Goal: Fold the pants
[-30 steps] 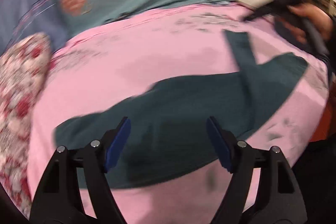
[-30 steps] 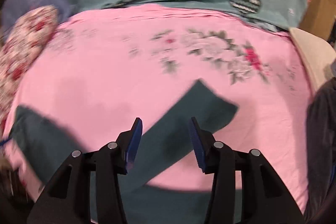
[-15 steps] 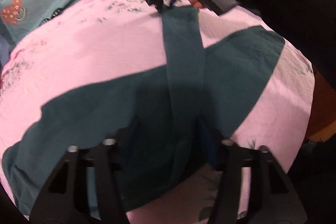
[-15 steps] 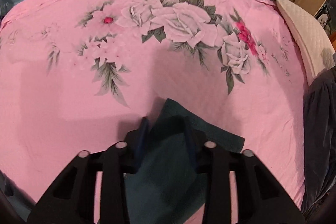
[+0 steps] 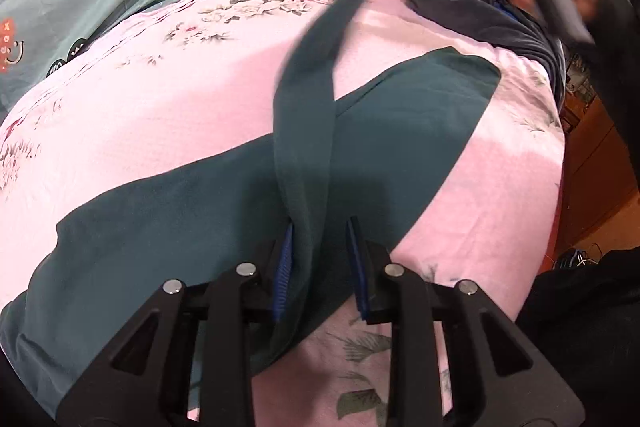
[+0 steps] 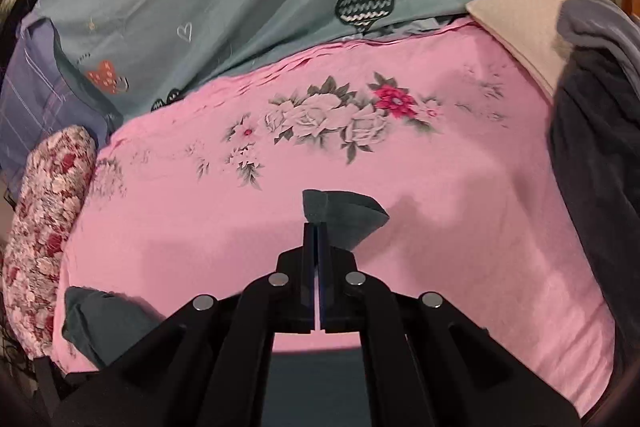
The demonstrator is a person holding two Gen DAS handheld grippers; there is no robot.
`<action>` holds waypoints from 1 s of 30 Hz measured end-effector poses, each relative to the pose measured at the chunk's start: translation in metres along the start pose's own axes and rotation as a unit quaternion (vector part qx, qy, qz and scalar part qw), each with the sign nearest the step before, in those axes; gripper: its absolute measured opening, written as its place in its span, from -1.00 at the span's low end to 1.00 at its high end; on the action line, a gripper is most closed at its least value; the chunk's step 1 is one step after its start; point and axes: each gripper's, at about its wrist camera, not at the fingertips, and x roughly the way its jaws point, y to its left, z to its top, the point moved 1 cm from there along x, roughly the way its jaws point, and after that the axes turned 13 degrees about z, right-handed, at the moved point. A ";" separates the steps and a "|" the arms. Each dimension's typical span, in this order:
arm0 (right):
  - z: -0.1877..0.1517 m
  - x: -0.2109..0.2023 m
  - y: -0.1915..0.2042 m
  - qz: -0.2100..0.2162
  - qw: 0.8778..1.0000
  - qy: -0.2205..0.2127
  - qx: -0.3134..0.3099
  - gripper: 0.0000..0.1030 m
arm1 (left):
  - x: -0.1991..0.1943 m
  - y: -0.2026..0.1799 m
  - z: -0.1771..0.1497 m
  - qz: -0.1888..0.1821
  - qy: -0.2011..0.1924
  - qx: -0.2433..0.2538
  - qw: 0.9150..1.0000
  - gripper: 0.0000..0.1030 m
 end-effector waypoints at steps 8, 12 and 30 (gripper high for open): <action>-0.102 -0.056 -0.093 -0.002 0.994 -0.026 0.103 -0.99 | 0.001 -0.023 -0.004 0.001 0.006 0.041 0.999 -0.32; -0.138 -0.045 -0.106 0.005 0.992 -0.013 0.124 -0.98 | 0.003 -0.030 -0.004 0.007 0.008 0.051 0.999 -0.45; -0.140 -0.093 -0.107 -0.040 0.994 -0.050 0.088 -0.29 | -0.048 -0.017 0.006 -0.001 -0.040 0.032 0.999 0.42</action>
